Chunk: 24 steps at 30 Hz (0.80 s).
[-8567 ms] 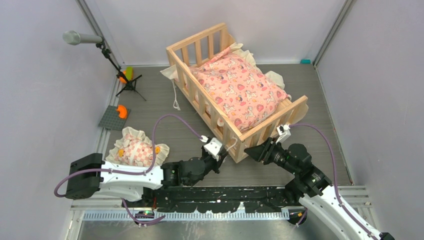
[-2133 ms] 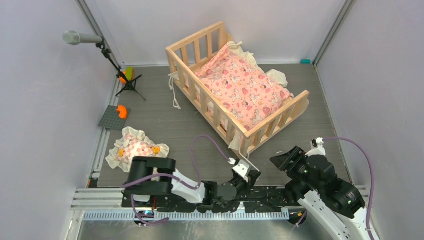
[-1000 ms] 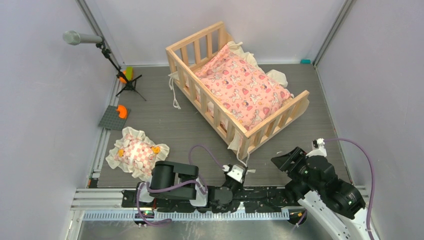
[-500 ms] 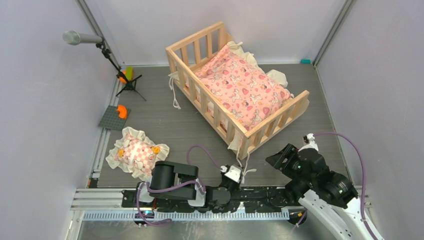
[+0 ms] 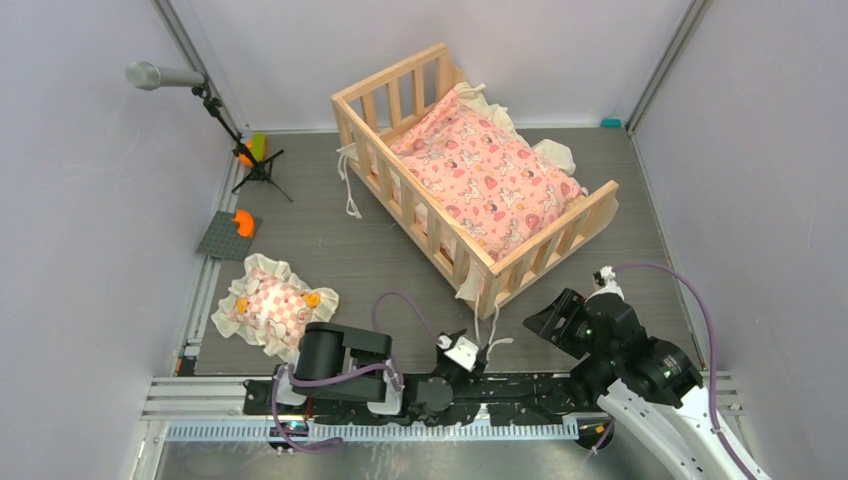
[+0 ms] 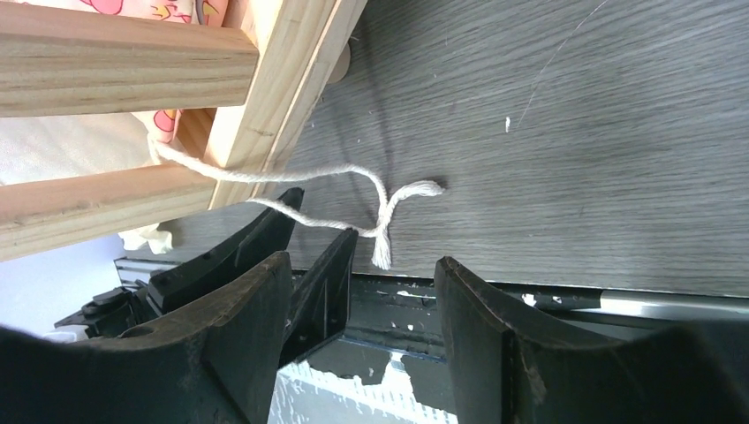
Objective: Set up the pet bed
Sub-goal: Tie the ropes to the bed frame.
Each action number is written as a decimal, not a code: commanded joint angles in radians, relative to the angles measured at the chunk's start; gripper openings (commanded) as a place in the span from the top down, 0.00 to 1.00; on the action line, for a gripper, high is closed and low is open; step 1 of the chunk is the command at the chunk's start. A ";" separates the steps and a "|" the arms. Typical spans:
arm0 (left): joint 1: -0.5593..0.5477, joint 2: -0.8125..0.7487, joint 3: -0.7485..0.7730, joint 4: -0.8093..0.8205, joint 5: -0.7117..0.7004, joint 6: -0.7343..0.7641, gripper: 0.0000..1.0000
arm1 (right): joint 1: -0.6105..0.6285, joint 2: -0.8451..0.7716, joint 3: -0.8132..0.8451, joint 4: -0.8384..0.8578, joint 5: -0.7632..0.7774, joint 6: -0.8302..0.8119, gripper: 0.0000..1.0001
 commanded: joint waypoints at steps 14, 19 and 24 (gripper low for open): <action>-0.079 -0.208 0.024 -0.490 0.082 -0.206 0.38 | 0.001 0.017 -0.029 0.071 0.002 0.006 0.35; -0.079 -0.202 0.085 -0.607 0.046 -0.216 0.39 | 0.002 0.014 -0.032 0.069 -0.002 0.004 0.35; -0.079 -0.176 0.114 -0.610 0.037 -0.209 0.37 | 0.001 0.005 -0.039 0.068 -0.002 0.006 0.35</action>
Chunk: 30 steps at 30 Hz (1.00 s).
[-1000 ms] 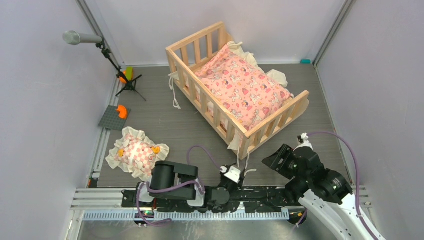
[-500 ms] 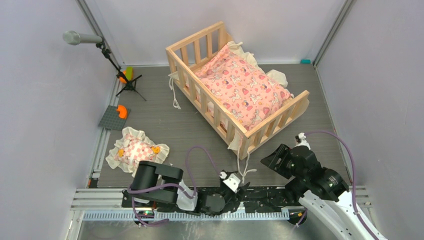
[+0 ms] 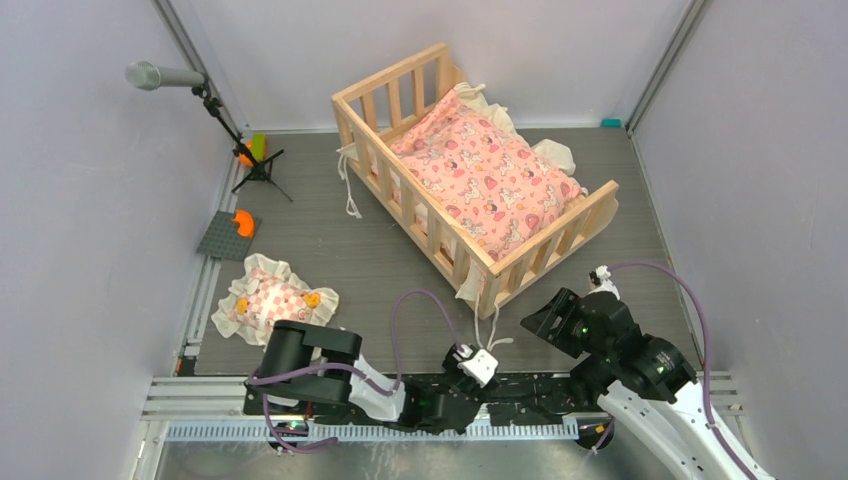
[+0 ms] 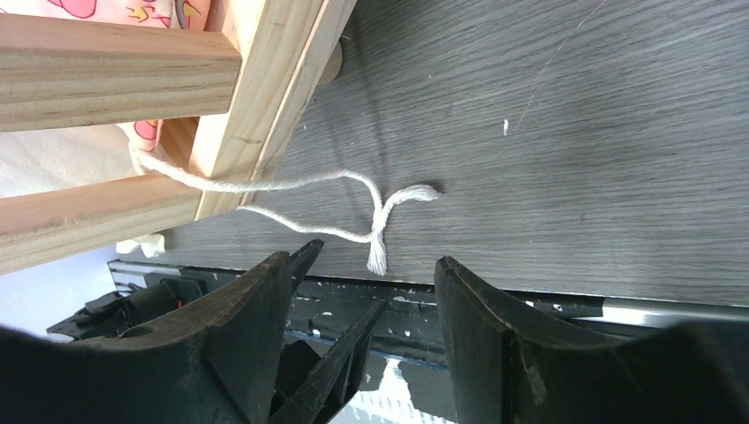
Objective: Set up the pet bed
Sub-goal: Tie the ropes to the bed frame.
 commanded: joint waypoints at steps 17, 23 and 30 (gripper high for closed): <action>0.039 0.079 0.133 -0.182 -0.015 -0.093 0.57 | 0.002 -0.015 -0.017 0.041 -0.006 0.005 0.35; 0.038 0.053 0.101 -0.270 -0.004 -0.190 0.63 | 0.002 -0.015 -0.023 0.044 -0.002 0.006 0.35; 0.039 0.066 0.093 -0.267 0.006 -0.207 0.85 | 0.002 0.005 -0.024 0.060 -0.011 0.006 0.35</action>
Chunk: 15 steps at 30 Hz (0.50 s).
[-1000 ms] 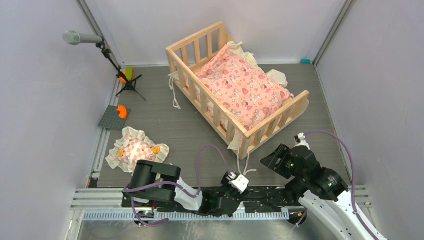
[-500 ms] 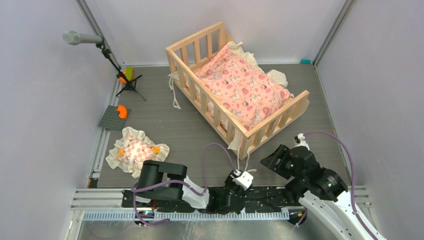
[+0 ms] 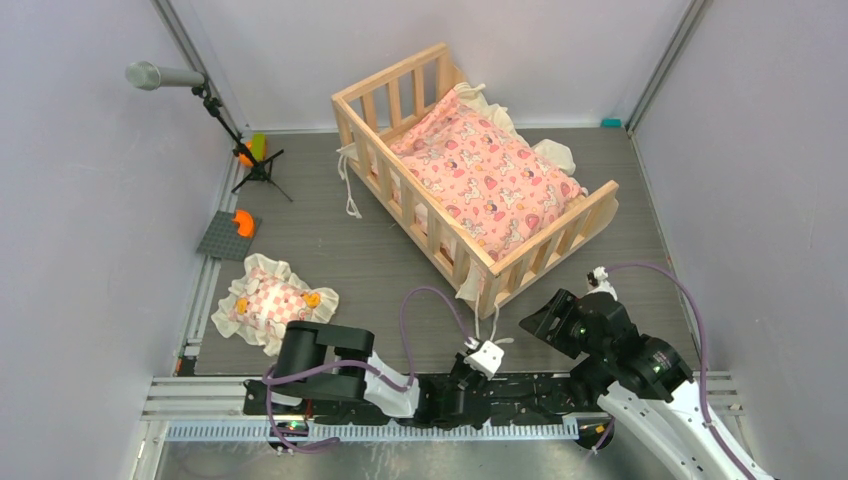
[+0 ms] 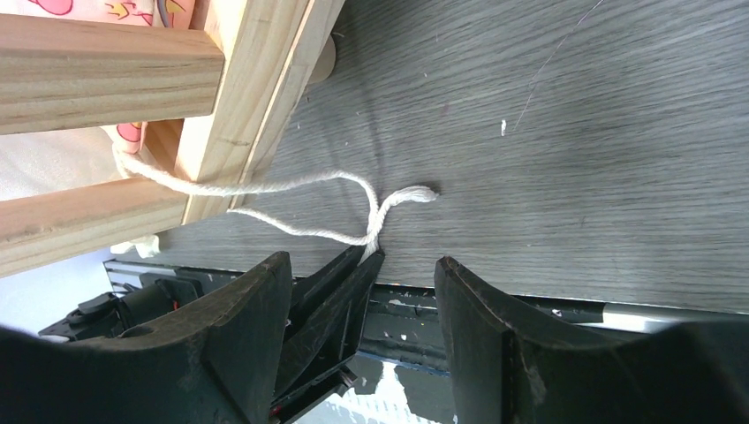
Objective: Set up the pet bed
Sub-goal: Tie the ropes to the bed frame.
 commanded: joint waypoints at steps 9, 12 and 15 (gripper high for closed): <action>0.003 -0.018 -0.009 -0.067 -0.019 -0.013 1.00 | 0.002 0.032 -0.032 0.078 -0.055 0.019 0.35; 0.014 -0.048 -0.020 -0.071 -0.020 -0.012 1.00 | 0.002 0.068 -0.066 0.112 -0.069 0.057 0.36; 0.024 -0.066 -0.023 -0.070 -0.009 0.002 1.00 | 0.001 0.072 -0.107 0.168 -0.062 0.109 0.41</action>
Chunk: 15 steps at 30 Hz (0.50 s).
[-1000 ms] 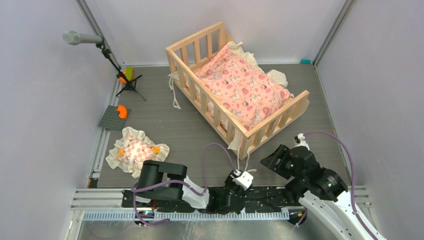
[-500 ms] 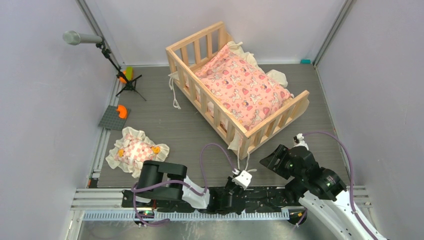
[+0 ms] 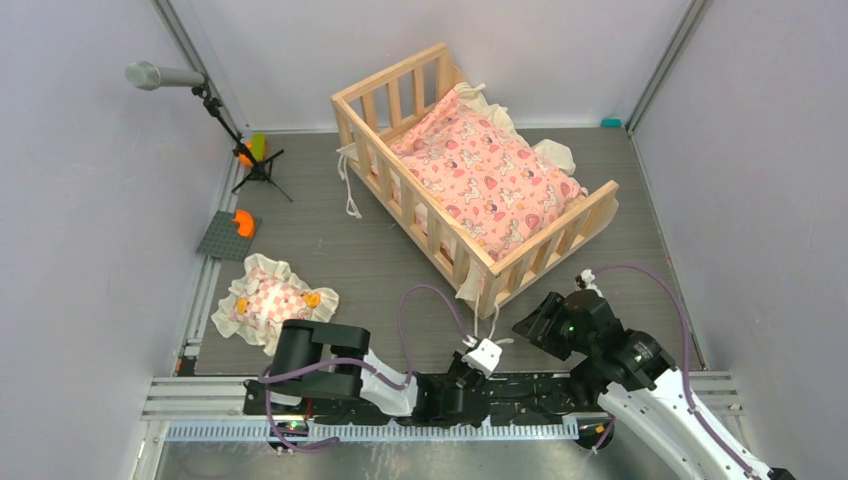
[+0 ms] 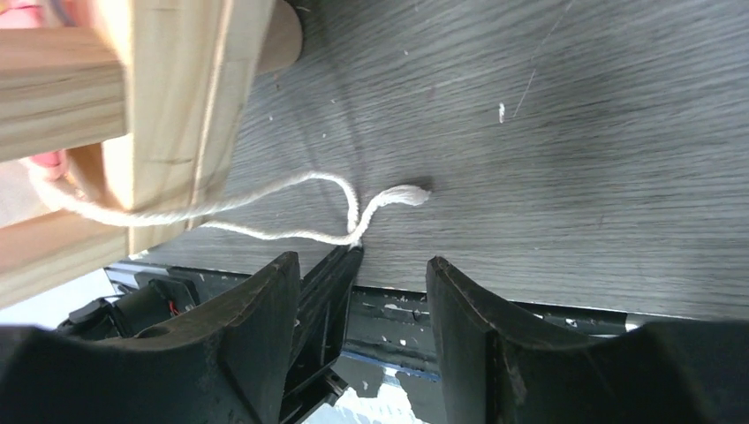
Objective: Set up the pet bed
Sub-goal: Tie the ropes to the bed frame.
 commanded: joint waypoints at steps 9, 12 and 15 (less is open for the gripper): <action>0.016 -0.057 -0.023 -0.036 0.008 0.031 1.00 | 0.002 0.110 -0.160 0.291 -0.020 0.173 0.44; 0.016 -0.056 -0.024 -0.030 0.009 0.031 1.00 | 0.002 0.133 -0.162 0.311 -0.027 0.182 0.45; 0.016 -0.052 -0.024 -0.026 0.011 0.031 1.00 | 0.002 0.139 -0.161 0.311 -0.036 0.183 0.44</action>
